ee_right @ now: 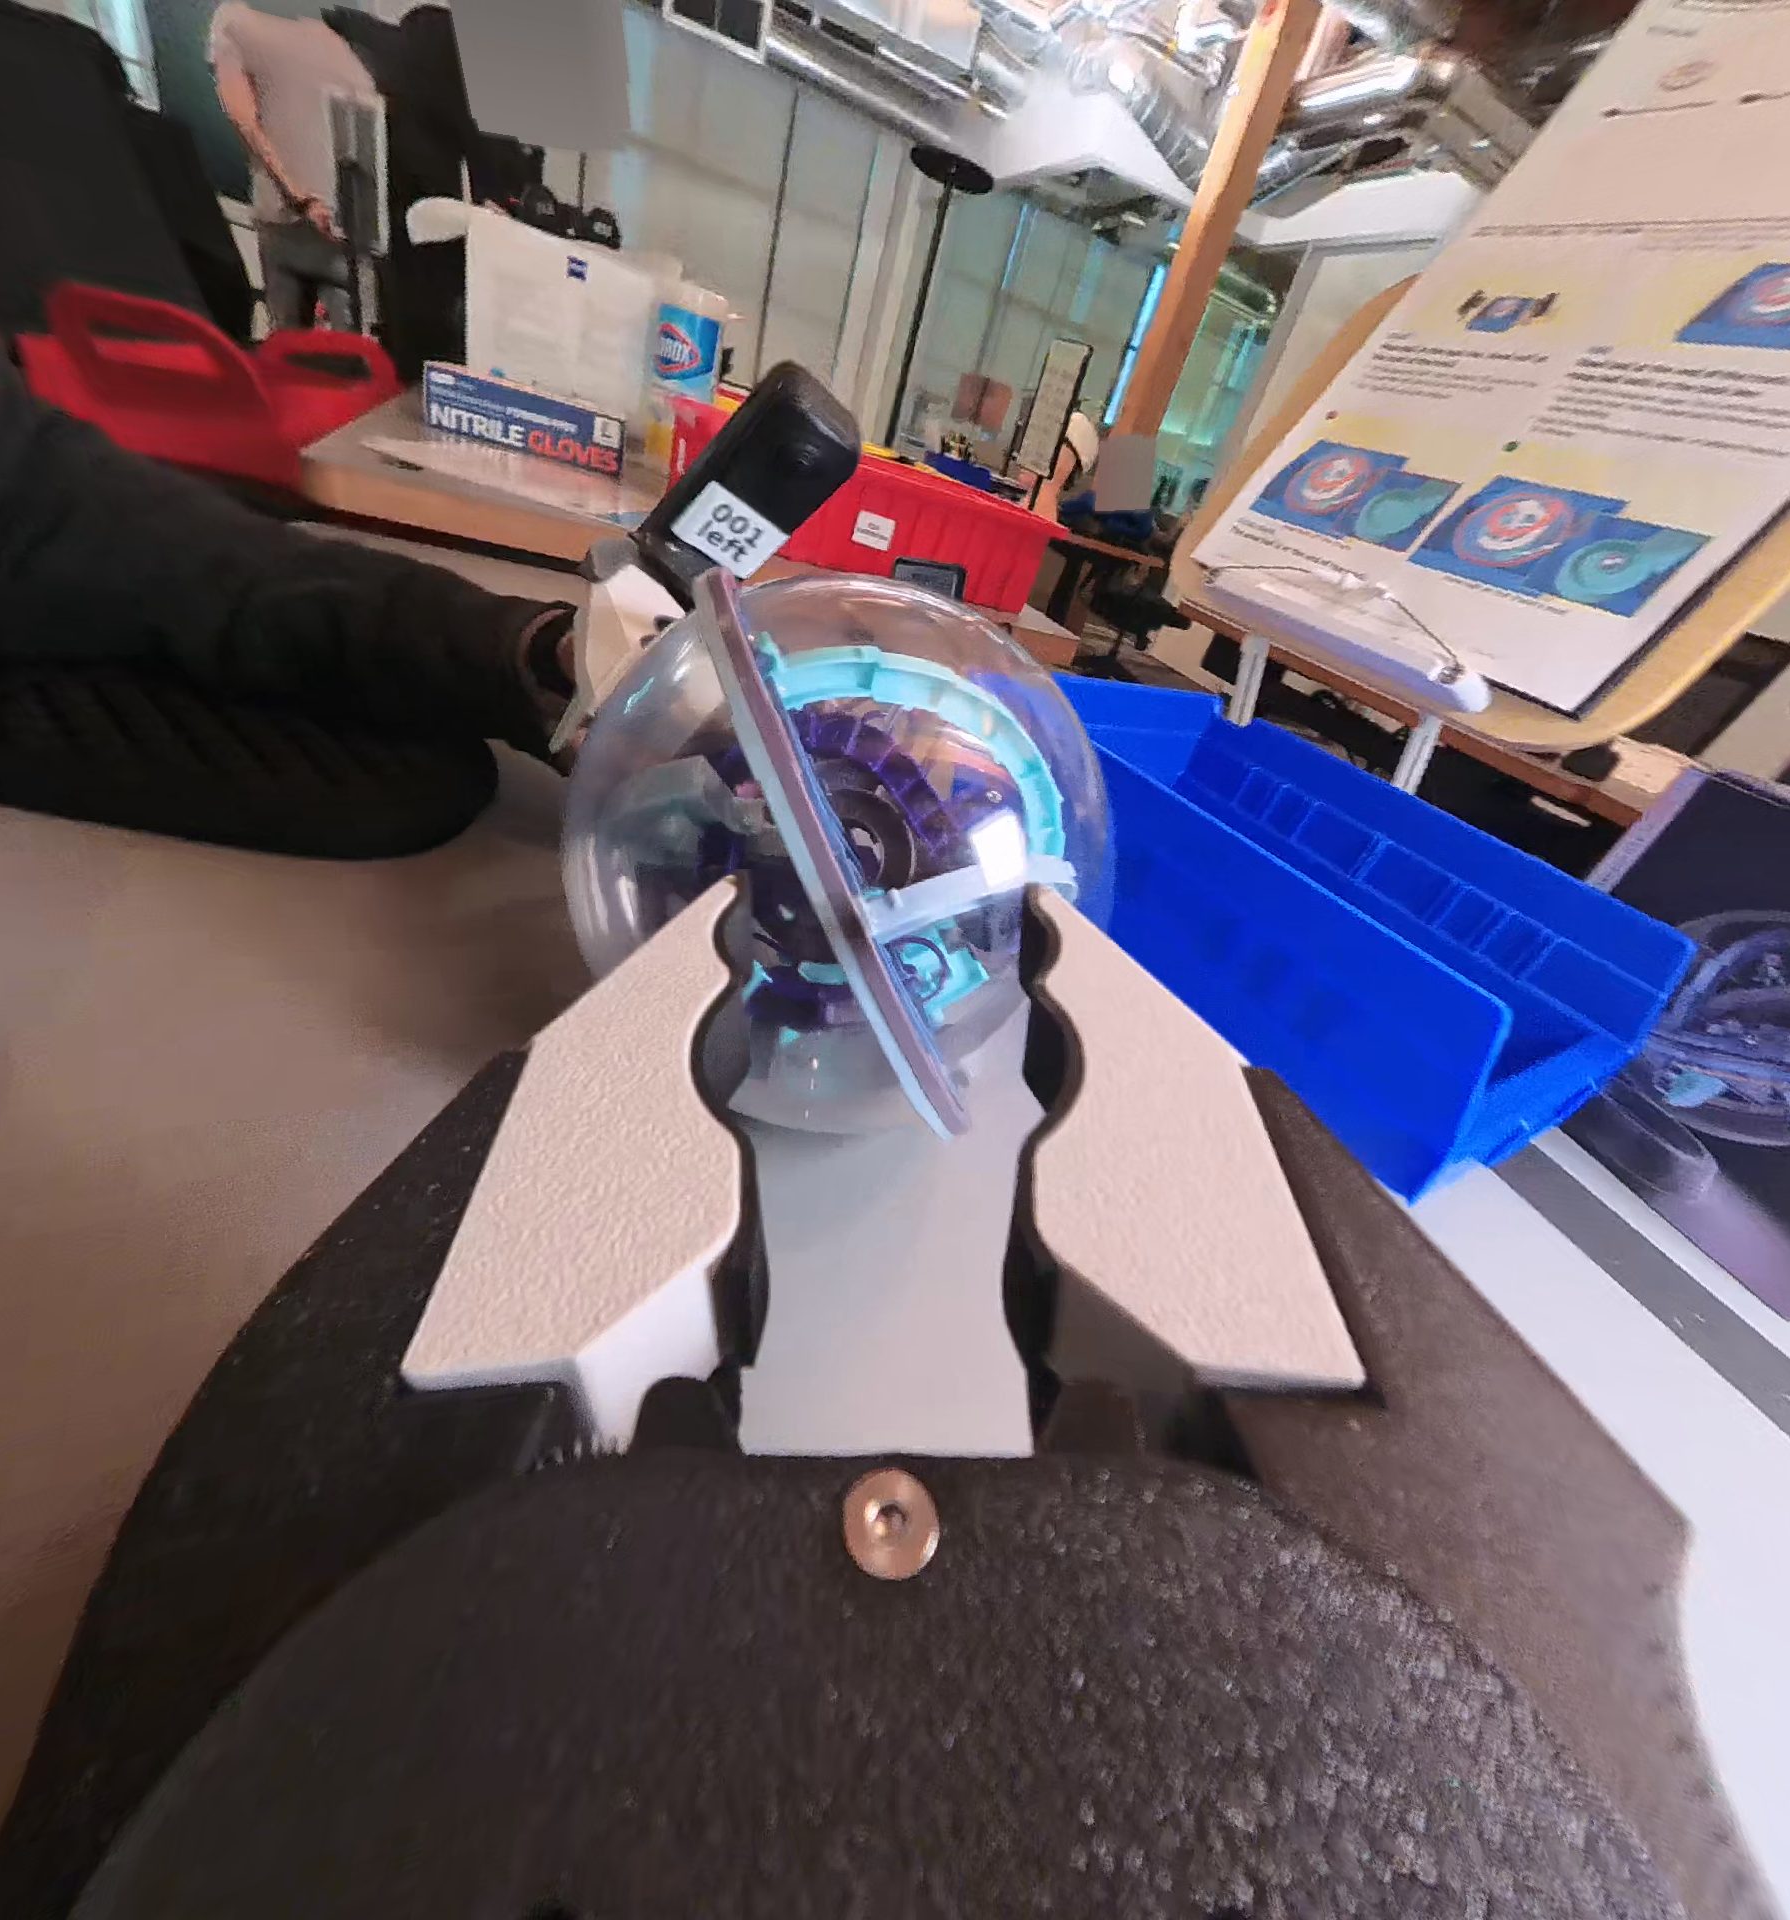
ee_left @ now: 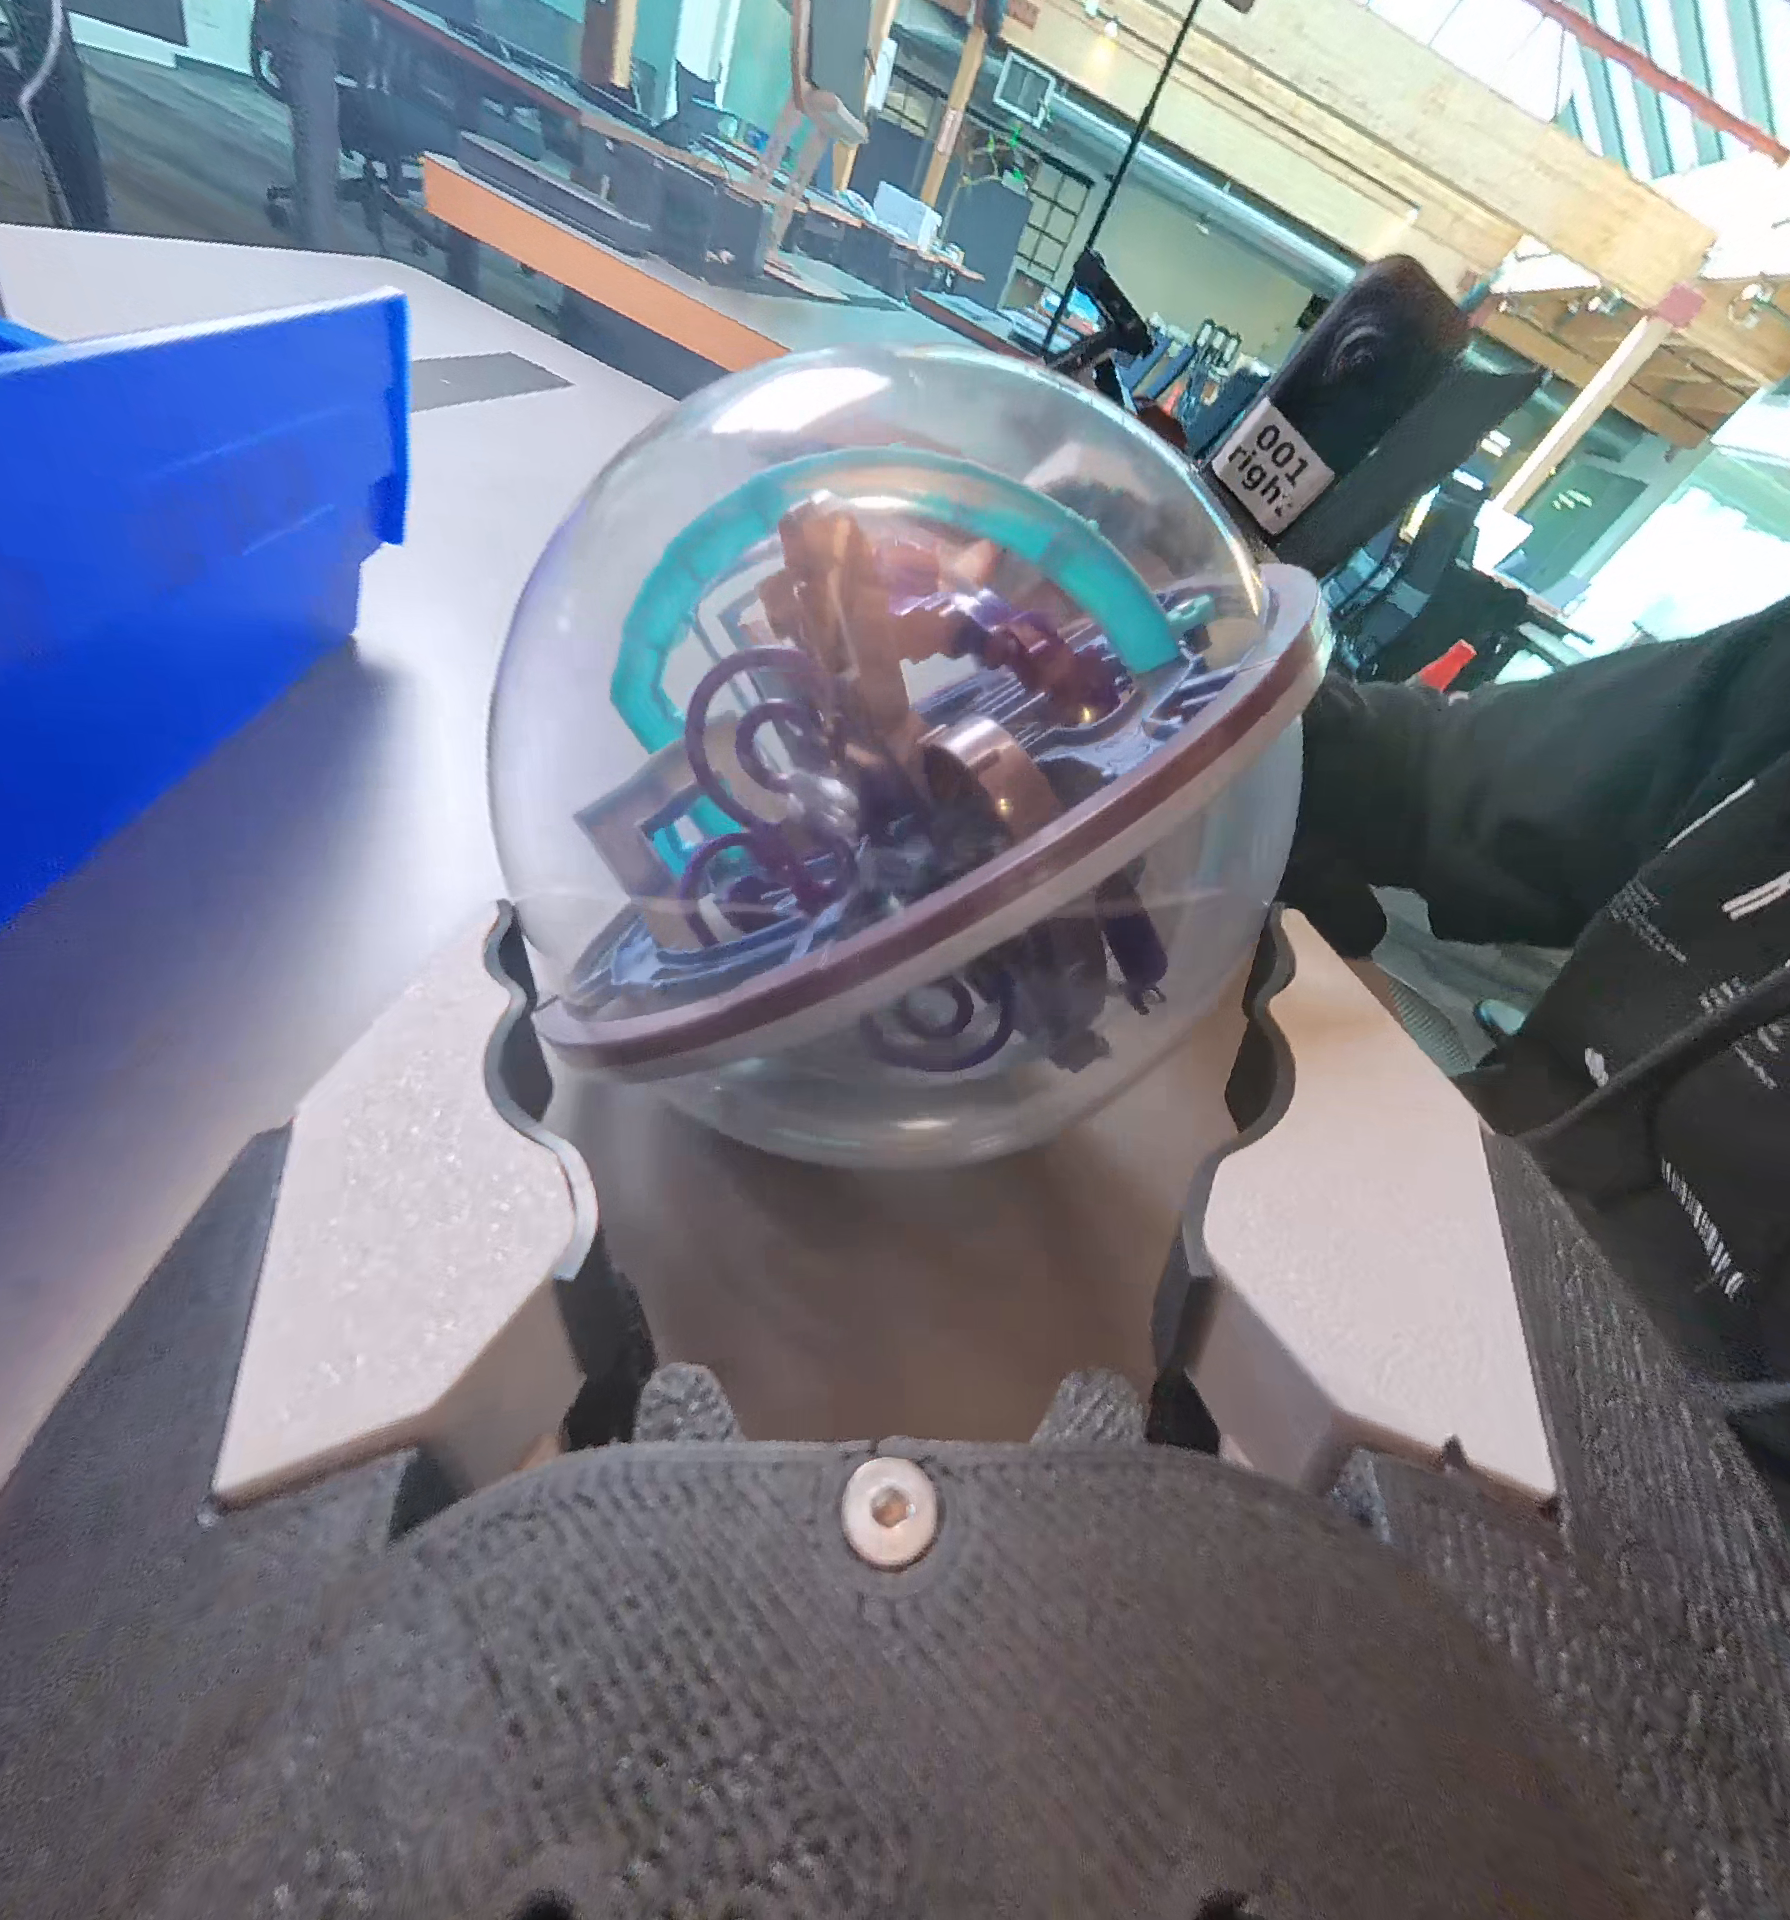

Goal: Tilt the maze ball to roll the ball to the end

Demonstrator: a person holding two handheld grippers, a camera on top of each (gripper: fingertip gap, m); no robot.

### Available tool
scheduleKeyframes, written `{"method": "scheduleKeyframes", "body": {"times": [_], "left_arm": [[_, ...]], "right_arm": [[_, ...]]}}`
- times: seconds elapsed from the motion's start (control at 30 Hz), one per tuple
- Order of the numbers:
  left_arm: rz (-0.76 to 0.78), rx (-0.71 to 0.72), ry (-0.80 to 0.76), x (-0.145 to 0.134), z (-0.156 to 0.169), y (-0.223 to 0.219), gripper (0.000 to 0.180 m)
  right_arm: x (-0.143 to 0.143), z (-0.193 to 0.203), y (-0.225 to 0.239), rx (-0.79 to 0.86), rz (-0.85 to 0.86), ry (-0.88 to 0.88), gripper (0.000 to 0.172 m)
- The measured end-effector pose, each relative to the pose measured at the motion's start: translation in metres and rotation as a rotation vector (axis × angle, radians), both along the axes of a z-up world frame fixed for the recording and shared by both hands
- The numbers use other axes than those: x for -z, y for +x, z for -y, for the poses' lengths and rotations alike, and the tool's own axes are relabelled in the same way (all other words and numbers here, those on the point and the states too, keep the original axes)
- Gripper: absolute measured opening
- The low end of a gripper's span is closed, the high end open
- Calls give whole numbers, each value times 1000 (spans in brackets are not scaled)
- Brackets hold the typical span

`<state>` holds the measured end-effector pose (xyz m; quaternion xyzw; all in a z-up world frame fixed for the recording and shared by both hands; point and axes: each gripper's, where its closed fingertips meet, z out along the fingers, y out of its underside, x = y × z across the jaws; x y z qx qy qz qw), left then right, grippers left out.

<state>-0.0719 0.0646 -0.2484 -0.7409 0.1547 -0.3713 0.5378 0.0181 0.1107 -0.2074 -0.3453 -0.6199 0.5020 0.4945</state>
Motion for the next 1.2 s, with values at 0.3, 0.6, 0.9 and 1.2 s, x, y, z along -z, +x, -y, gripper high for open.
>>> {"method": "scheduleKeyframes", "body": {"times": [0.3,0.6,0.9,1.2], "left_arm": [[134,-5,-38,-9,0,-4,131],[141,30,-62,-4,3,2,130],[90,75,-66,2,8,11,129],[57,62,21,-7,10,8,120]], "right_arm": [[16,15,-7,-2,69,102,35],[7,19,-1,-14,46,99,6],[0,21,4,-34,46,64,6],[-4,14,6,-33,44,3,6]]}}
